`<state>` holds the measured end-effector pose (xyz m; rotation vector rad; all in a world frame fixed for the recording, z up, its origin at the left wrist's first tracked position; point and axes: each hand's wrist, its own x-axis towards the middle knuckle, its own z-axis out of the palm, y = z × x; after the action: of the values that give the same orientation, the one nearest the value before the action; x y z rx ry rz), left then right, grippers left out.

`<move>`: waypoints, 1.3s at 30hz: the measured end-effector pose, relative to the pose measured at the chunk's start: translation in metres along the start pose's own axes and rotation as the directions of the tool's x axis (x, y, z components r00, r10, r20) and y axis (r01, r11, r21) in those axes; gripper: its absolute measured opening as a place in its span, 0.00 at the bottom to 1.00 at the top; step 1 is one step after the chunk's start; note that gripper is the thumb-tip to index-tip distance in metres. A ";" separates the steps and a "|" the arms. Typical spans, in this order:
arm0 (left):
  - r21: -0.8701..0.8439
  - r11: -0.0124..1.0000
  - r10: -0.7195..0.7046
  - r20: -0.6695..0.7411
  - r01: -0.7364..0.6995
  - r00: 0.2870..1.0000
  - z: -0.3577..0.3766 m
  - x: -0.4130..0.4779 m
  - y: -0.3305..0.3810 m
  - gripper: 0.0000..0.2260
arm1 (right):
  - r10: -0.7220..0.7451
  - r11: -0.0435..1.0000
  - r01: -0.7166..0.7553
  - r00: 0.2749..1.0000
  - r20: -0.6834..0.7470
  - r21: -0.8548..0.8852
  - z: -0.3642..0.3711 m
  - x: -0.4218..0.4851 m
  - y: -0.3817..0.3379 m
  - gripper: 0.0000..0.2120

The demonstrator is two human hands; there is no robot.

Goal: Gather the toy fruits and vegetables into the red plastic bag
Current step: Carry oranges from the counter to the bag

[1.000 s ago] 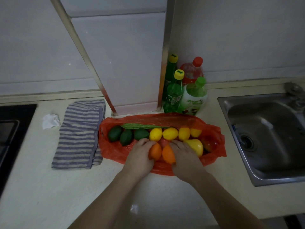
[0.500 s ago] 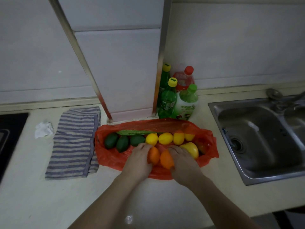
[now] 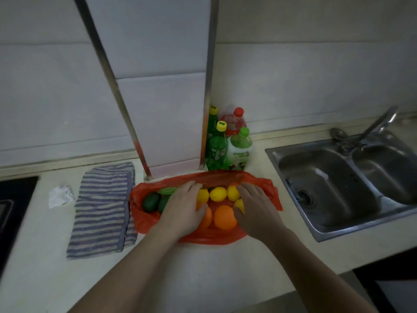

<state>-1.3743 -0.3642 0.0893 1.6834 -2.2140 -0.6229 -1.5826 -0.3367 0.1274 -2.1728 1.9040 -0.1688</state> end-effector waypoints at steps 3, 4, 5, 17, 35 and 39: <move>0.059 0.997 0.048 -0.058 -0.045 0.997 -0.025 -0.003 0.013 0.26 | 0.002 1.000 -0.003 0.996 -0.084 -0.021 -0.023 -0.008 -0.004 0.26; 0.069 0.996 0.058 -0.080 -0.052 0.995 -0.033 -0.004 0.019 0.25 | 0.003 1.000 -0.005 0.994 -0.112 -0.020 -0.032 -0.011 -0.006 0.26; 0.078 0.995 0.065 -0.106 -0.057 0.992 -0.041 -0.005 0.025 0.24 | 0.004 1.000 -0.006 0.990 -0.140 -0.014 -0.041 -0.015 -0.007 0.25; 0.118 0.982 0.175 -0.248 -0.149 0.953 -0.107 -0.065 0.111 0.22 | 0.001 0.999 -0.013 0.930 -0.367 -0.030 -0.139 -0.121 -0.021 0.21; 0.125 0.964 0.266 -0.351 -0.237 0.898 -0.163 -0.184 0.161 0.22 | 0.070 0.993 -0.111 0.852 -0.519 -0.048 -0.197 -0.259 -0.068 0.23; 0.150 0.962 0.268 -0.362 -0.228 0.893 -0.185 -0.206 0.147 0.21 | 0.068 0.991 -0.117 0.844 -0.532 -0.058 -0.196 -0.268 -0.097 0.23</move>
<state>-1.3528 -0.1628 0.3290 1.3869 -2.1493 -0.1033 -1.5760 -0.0817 0.3615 -2.2456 2.3321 -0.7536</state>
